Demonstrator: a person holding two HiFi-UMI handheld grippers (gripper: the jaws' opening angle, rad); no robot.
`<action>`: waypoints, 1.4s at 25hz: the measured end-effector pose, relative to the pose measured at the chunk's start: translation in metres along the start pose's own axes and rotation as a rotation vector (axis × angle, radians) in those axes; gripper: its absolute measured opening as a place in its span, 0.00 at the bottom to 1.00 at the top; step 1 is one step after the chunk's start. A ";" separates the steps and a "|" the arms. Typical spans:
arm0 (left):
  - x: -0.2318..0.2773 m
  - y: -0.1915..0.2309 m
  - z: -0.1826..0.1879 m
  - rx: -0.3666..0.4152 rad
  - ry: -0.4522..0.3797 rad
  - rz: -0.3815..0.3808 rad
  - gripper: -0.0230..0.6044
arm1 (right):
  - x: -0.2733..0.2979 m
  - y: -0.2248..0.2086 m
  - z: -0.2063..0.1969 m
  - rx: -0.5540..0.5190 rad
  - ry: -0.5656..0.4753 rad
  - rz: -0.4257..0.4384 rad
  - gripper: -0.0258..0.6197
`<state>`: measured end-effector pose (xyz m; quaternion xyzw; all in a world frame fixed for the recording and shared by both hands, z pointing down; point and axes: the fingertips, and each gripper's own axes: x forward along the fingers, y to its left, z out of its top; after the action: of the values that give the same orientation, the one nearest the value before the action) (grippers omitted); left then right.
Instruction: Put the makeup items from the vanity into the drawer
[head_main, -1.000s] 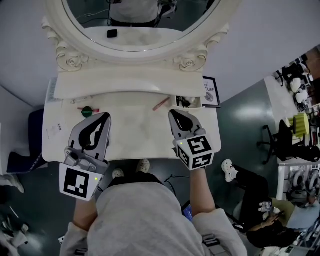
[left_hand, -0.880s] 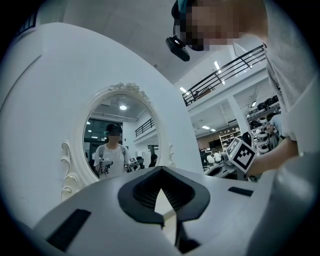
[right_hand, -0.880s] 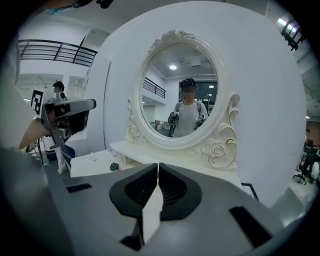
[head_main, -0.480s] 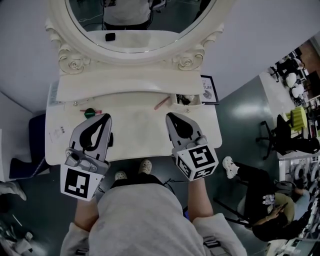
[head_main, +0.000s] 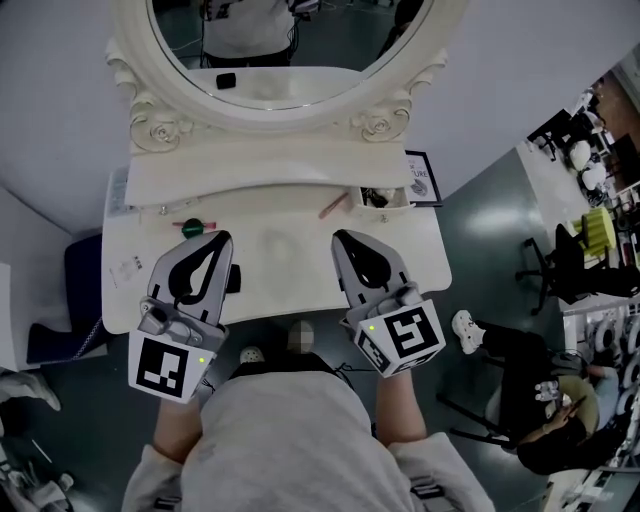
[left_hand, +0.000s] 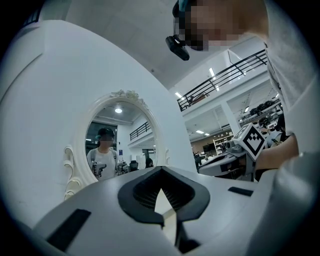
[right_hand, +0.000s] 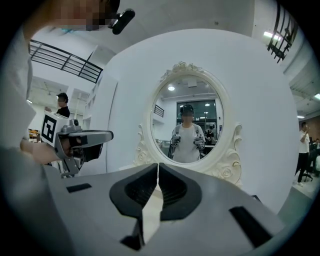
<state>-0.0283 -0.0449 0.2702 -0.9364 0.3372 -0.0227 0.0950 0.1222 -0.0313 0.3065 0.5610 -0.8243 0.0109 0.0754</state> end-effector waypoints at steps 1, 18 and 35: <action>-0.002 0.001 0.001 0.001 -0.003 -0.003 0.05 | -0.001 0.003 0.003 0.001 -0.012 0.000 0.08; -0.030 0.011 0.008 0.000 -0.048 -0.026 0.05 | -0.015 0.048 0.038 -0.009 -0.133 0.000 0.08; -0.045 0.014 0.013 -0.003 -0.084 -0.042 0.05 | -0.019 0.067 0.047 0.020 -0.191 -0.015 0.08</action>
<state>-0.0702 -0.0244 0.2557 -0.9435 0.3132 0.0149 0.1073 0.0613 0.0060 0.2618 0.5666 -0.8232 -0.0350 -0.0091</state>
